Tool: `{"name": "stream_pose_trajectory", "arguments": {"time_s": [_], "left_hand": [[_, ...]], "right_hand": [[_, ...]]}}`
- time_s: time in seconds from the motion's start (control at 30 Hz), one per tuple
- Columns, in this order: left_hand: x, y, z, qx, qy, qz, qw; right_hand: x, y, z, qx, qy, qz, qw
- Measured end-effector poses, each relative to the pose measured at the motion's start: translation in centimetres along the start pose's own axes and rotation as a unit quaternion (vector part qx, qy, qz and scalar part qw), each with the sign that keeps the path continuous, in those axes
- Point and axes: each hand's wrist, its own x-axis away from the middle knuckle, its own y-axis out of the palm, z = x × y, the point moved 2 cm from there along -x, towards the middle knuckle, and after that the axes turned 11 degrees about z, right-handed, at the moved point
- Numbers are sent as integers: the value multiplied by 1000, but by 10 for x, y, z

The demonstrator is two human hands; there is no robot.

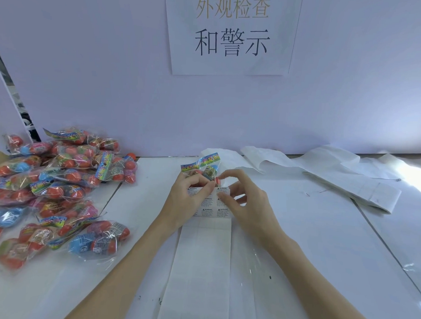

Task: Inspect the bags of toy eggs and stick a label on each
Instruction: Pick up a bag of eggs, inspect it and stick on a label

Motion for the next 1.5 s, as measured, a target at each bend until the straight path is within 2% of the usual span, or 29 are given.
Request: {"name": "stream_pose_trajectory", "arguments": {"time_s": [0.23,0.37,0.47,0.57,0.67,0.9,1.5], "left_hand": [[-1,0,-1,11,-10,13,1000],[-1,-1,-2,56,-18,17,998],[0,-3,3,141,-35,30,989],[-1,-4,2,209,-66,39,975],[-2,-6,1,211,-65,40,974],[1,-2,1,219,-44,-50,973],[0,-2,-4,182,-16,-29,983]], "right_hand": [[-2,1,-3,-1,1,58,998],[-8,-12,-2,-93,82,175,977],[-10,-21,0,-133,130,201,962],[-8,-21,0,-132,145,191,962],[-6,-17,-2,-112,128,162,972],[-3,-6,-6,-63,79,79,992],[0,-2,1,-55,82,96,990]]}}
